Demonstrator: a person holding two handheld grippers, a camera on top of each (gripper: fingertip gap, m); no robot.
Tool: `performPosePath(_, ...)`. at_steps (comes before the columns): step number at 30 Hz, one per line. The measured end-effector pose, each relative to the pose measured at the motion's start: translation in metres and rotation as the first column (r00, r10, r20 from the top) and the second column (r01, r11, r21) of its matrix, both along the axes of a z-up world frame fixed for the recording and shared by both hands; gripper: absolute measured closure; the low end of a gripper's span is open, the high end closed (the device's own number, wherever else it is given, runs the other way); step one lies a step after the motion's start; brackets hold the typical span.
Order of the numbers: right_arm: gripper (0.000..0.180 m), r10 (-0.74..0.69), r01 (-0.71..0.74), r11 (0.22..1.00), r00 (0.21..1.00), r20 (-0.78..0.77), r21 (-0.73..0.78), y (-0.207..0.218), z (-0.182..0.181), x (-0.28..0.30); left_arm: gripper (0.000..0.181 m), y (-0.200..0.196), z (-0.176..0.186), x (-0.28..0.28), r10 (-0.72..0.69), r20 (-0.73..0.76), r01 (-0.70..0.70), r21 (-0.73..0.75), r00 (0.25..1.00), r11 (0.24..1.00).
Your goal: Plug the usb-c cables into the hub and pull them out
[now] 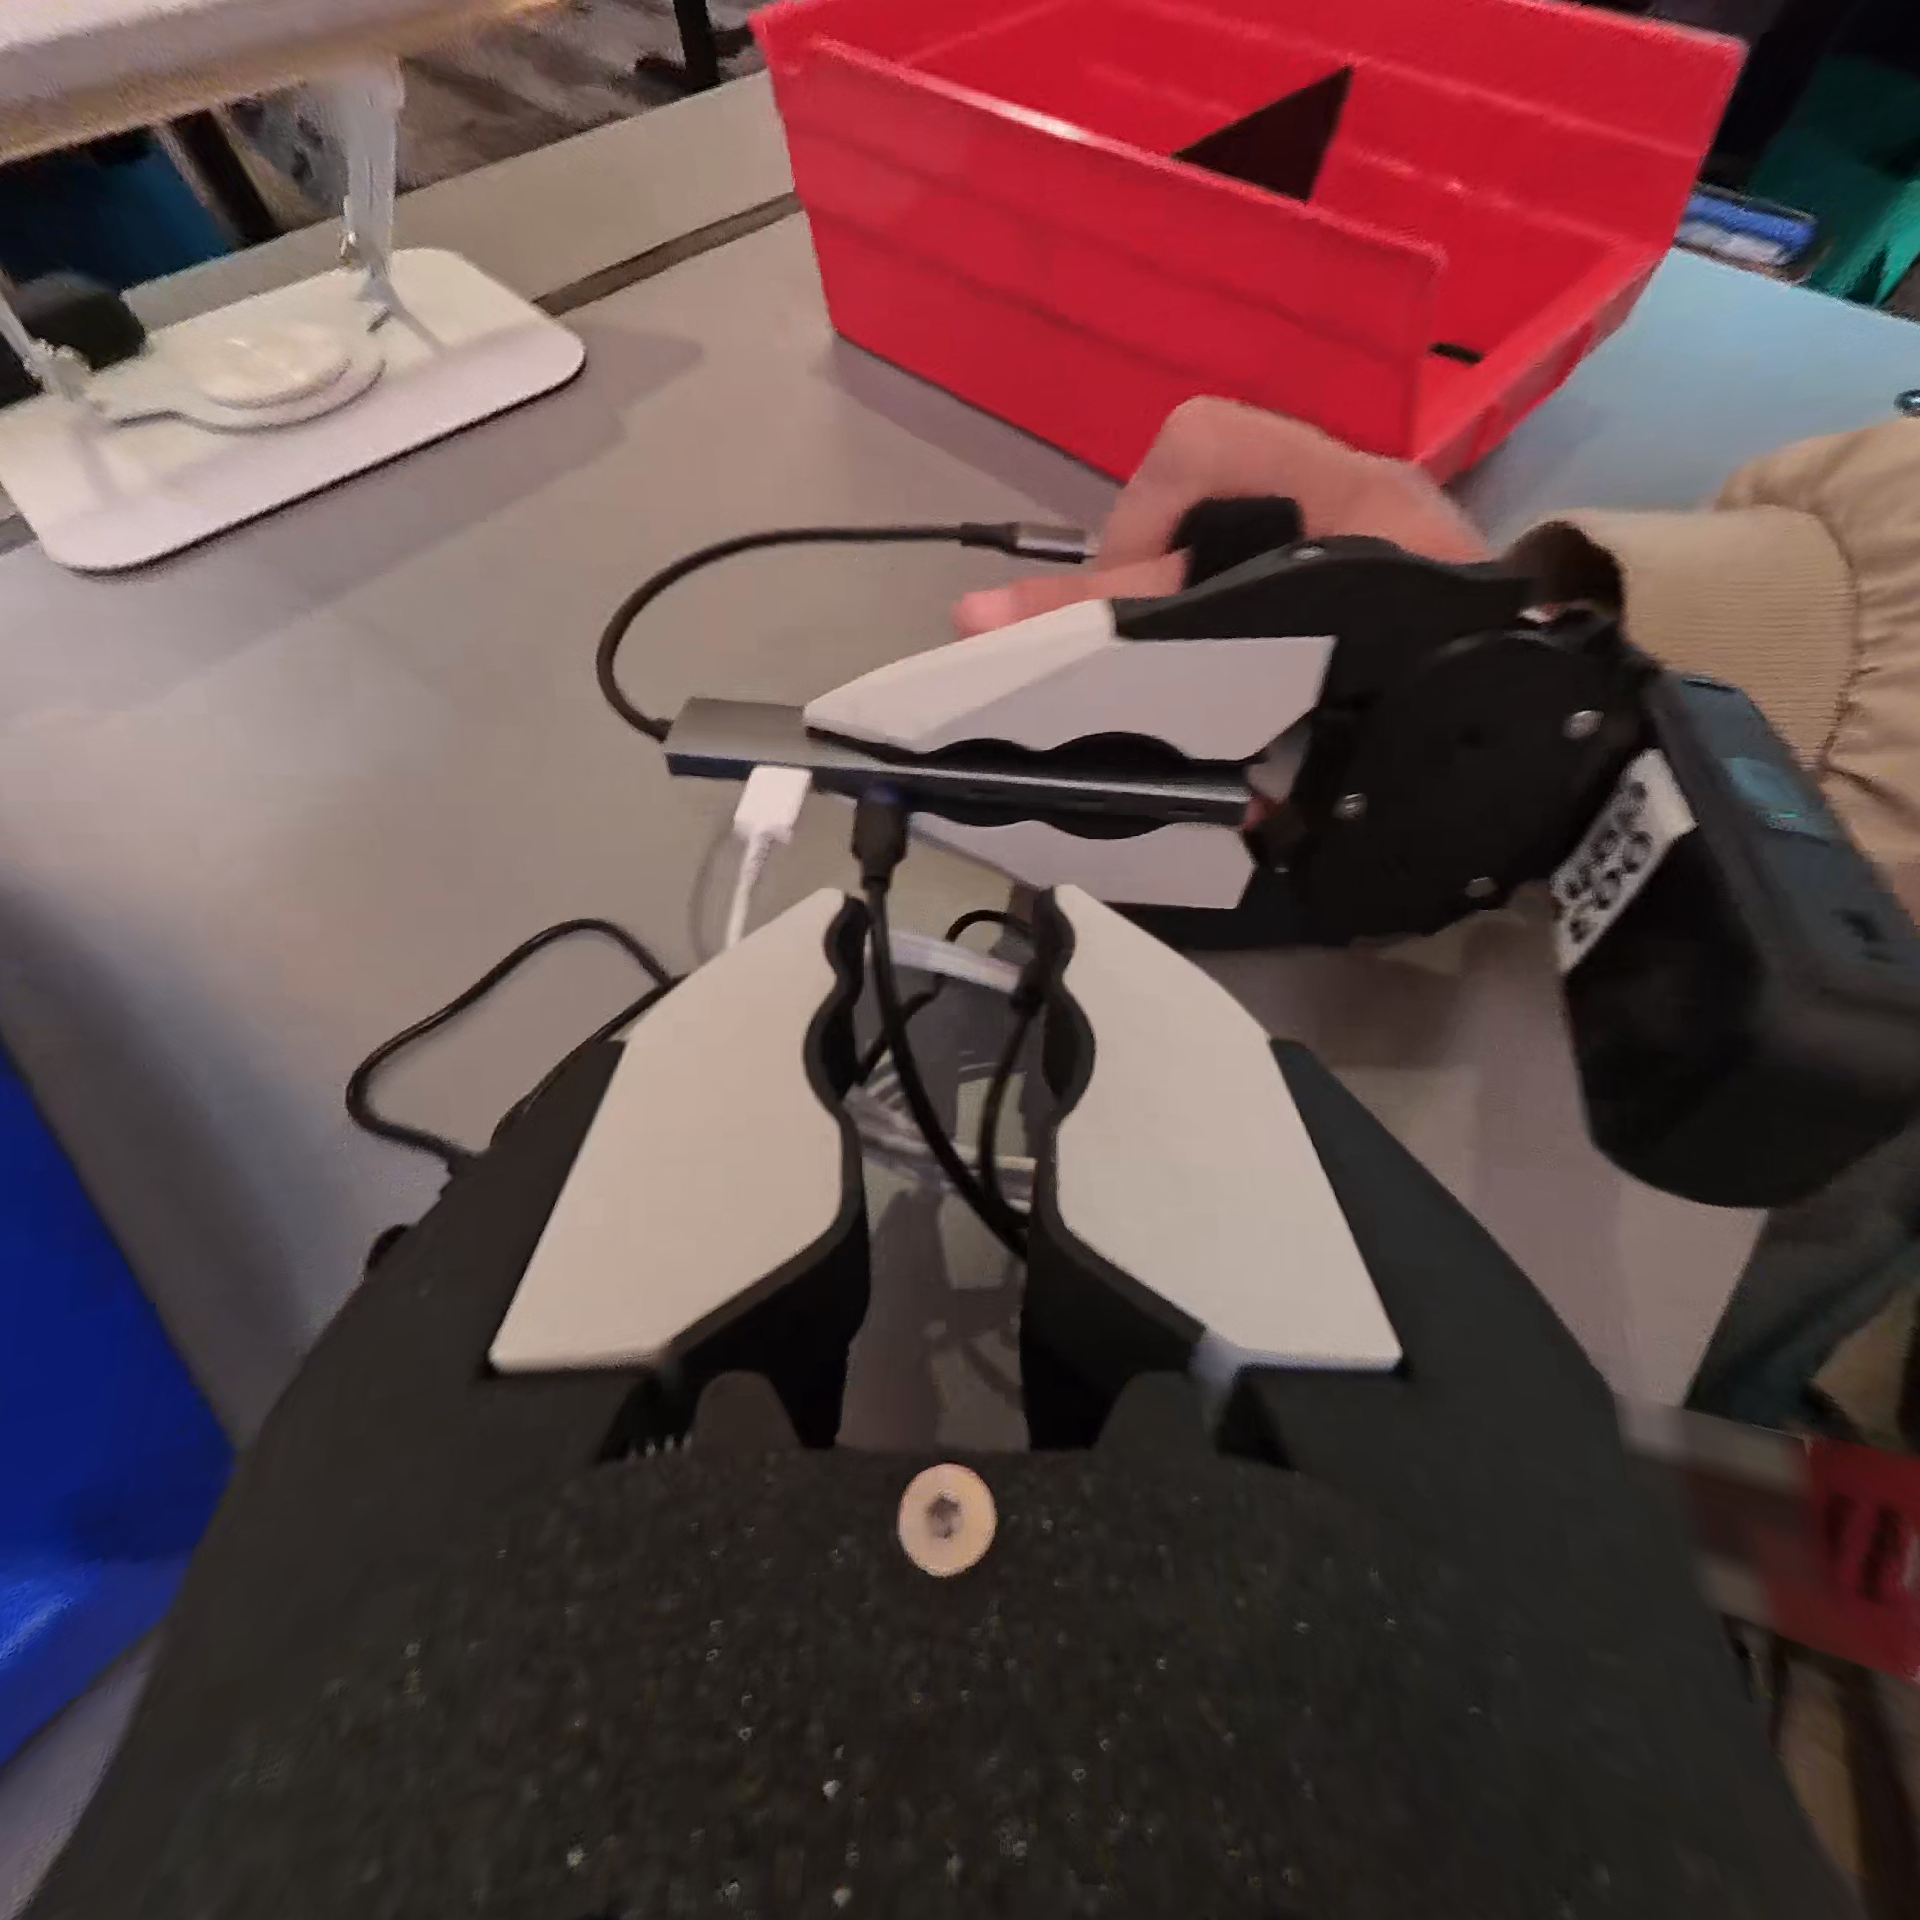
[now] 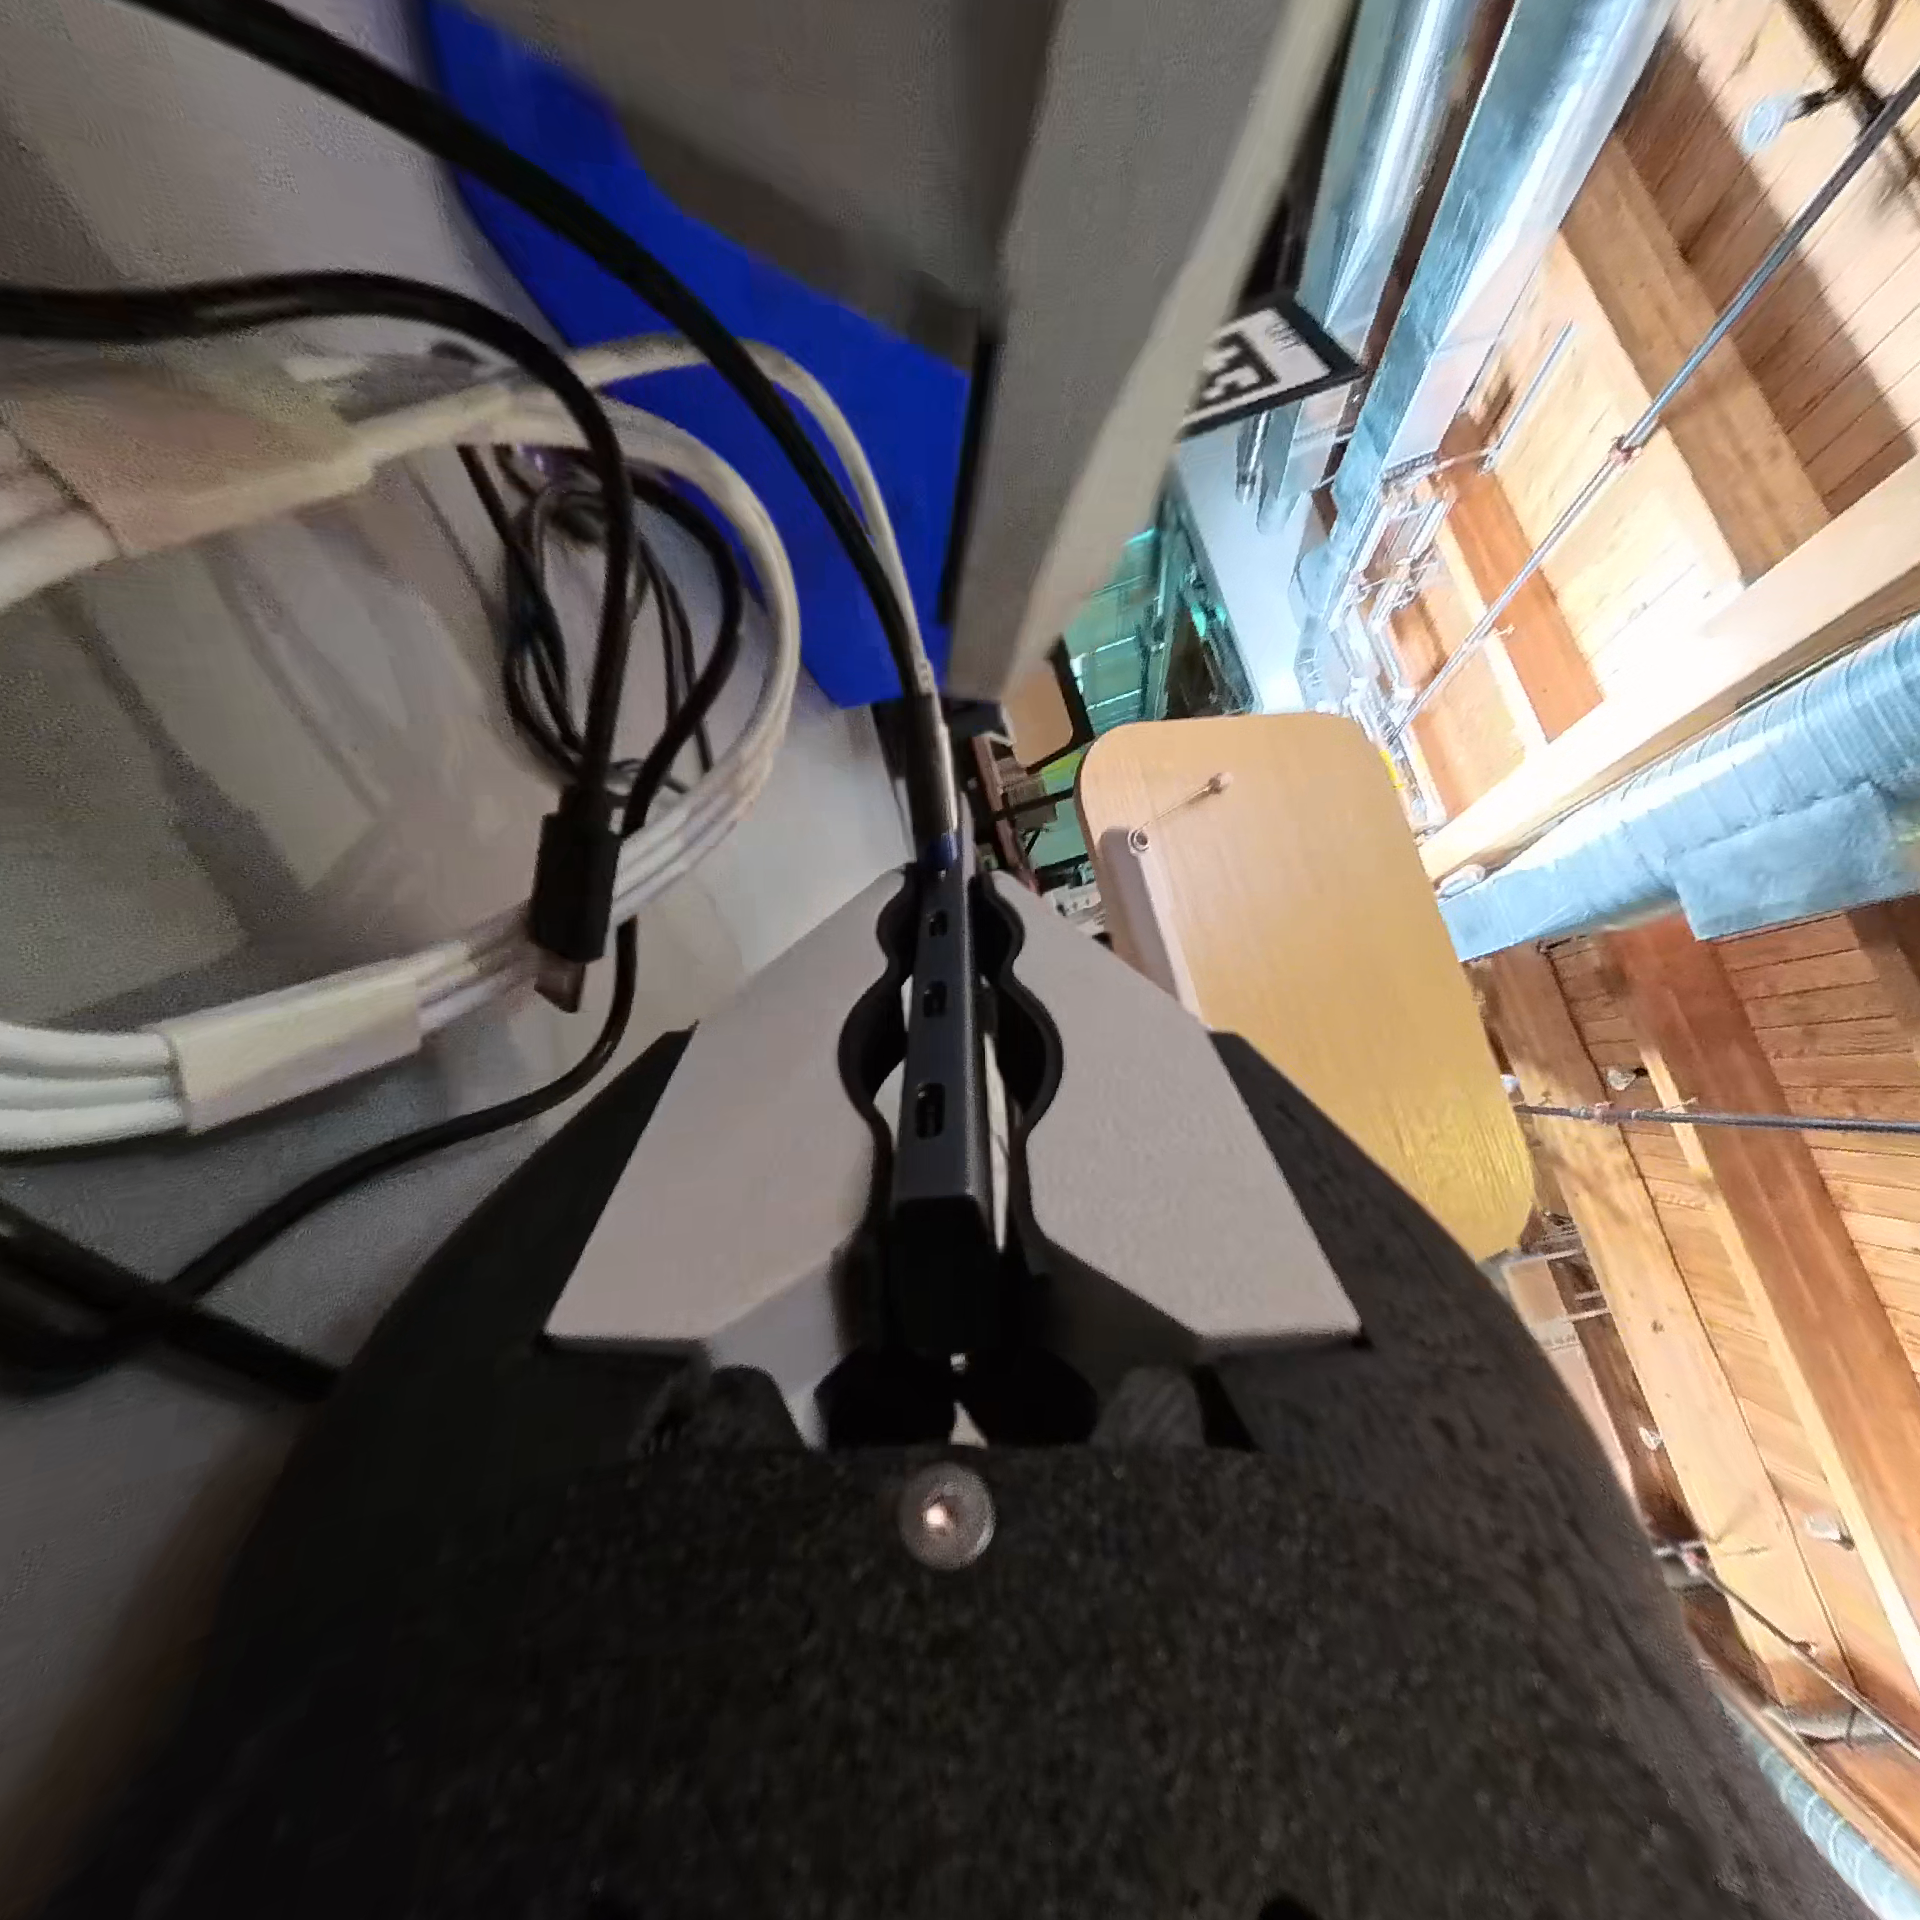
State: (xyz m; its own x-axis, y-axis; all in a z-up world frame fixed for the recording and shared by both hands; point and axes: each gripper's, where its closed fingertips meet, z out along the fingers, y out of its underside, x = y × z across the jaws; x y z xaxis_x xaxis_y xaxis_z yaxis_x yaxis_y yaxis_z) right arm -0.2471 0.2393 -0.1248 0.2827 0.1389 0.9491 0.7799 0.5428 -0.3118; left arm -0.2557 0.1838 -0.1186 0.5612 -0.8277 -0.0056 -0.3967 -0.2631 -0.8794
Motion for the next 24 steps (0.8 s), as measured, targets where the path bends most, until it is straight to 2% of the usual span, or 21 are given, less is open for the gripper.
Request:
performPosePath(3,0.17,0.024,-0.024,0.999,1.0,-0.001,0.026,-0.007,0.004,-0.004,0.151,0.005,-0.008,-0.003,0.025,-0.014,-0.025,-0.021,1.0,0.999)
performPosePath(9,0.17,0.04,-0.042,0.997,0.998,0.039,0.067,-0.015,0.003,-0.011,0.165,0.011,-0.013,-0.005,0.071,-0.084,-0.067,0.049,0.994,0.997)
performPosePath(15,0.17,0.052,-0.053,0.998,0.998,0.026,0.033,-0.016,0.001,-0.013,0.171,0.011,-0.014,-0.007,0.073,-0.166,-0.058,0.092,0.983,0.994)
performPosePath(18,0.17,-0.07,0.07,0.996,0.997,-0.011,-0.049,0.009,-0.004,0.01,0.172,0.011,-0.002,-0.018,0.083,-0.185,-0.058,0.137,0.979,0.989)
performPosePath(19,0.171,-0.093,0.089,0.993,0.994,-0.052,-0.08,0.015,-0.001,0.018,0.172,0.01,0.002,-0.021,0.07,-0.174,-0.047,0.131,0.982,0.99)
performPosePath(21,0.171,-0.063,0.055,0.995,0.993,-0.095,-0.085,0.011,0.005,0.016,0.172,-0.003,0.008,-0.012,-0.066,-0.109,0.077,0.101,0.992,0.992)
performPosePath(24,0.171,-0.046,0.046,0.998,0.999,0.003,-0.043,0.008,-0.006,0.007,0.171,-0.022,-0.01,0.002,-0.194,-0.143,0.199,0.018,0.971,0.98)
